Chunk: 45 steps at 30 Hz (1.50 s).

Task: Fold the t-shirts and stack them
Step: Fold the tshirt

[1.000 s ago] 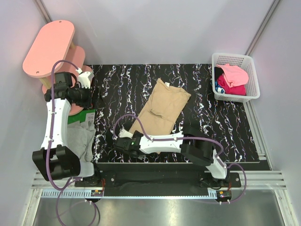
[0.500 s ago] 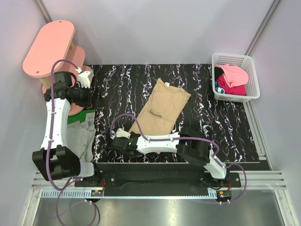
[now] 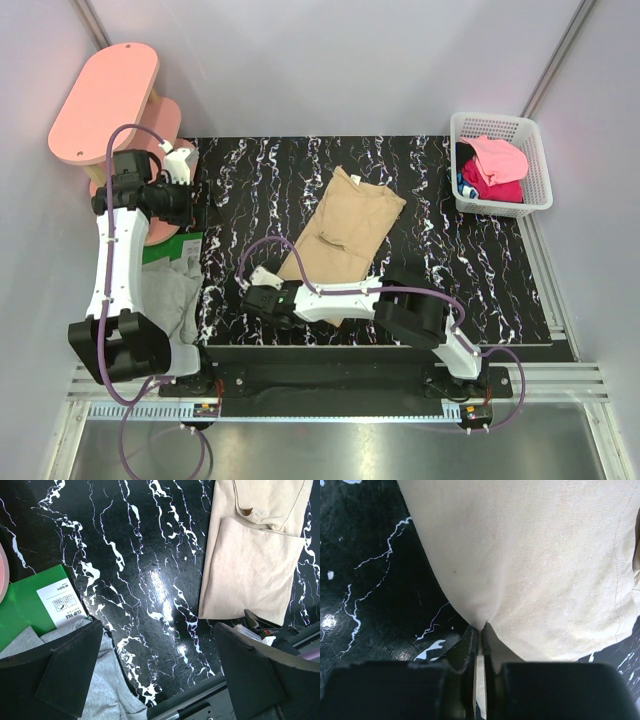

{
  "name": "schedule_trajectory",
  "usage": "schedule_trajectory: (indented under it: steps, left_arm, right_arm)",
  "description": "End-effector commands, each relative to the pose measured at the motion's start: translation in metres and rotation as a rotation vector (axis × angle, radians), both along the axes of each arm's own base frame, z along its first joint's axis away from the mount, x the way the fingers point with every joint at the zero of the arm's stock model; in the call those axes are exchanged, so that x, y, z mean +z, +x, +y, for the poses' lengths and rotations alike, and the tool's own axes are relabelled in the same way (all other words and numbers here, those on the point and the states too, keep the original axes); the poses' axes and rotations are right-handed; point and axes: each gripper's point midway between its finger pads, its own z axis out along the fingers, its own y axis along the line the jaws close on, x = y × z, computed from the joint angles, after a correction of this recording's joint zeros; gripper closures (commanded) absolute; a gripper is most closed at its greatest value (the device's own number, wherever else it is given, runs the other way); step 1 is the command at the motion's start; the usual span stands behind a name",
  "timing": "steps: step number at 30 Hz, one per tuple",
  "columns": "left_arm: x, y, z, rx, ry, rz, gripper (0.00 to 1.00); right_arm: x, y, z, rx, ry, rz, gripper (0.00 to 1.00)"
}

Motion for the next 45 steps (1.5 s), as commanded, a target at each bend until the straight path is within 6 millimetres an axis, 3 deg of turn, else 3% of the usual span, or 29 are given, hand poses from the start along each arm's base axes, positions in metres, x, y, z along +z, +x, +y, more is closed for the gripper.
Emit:
schedule_trajectory:
  steps: [1,5,8,12,15,20,24,32,34,45]
  left_arm:
    - [0.021,0.009,0.001,0.006,0.007,-0.065,0.01]
    - [0.024,0.008,0.000,0.003,0.002,-0.071,0.01]
    - [0.026,0.009,0.001,0.006,0.005,-0.077,0.01]
    - [0.027,0.008,0.001,0.003,0.014,-0.081,0.01]
    - [0.026,0.005,0.003,0.003,0.026,-0.081,0.01]
    - [0.029,0.003,0.003,0.001,0.028,-0.090,0.01]
    - [0.028,0.003,0.001,-0.001,0.021,-0.084,0.01]
    - [0.025,0.006,0.001,0.003,0.016,-0.072,0.01]
    - [0.025,0.007,0.001,0.003,0.014,-0.070,0.01]
    - [0.023,0.010,0.002,0.007,0.010,-0.061,0.01]
  right_arm:
    - [-0.038,-0.022,-0.011,-0.014,-0.029,0.147,0.96]
    - [-0.023,-0.028,0.002,0.005,-0.012,0.172,1.00]
    - [0.001,-0.038,0.024,0.050,0.018,0.181,1.00]
    - [0.051,-0.069,0.066,0.133,0.108,0.202,1.00]
    - [0.084,-0.082,0.083,0.157,0.192,0.220,1.00]
    - [0.129,-0.087,0.086,0.155,0.303,0.218,1.00]
    - [0.150,-0.080,0.078,0.138,0.348,0.217,1.00]
    - [0.192,-0.019,0.045,0.045,0.492,0.223,1.00]
    - [0.199,0.004,0.032,0.007,0.516,0.205,1.00]
    - [0.188,0.084,-0.015,-0.129,0.561,0.194,1.00]
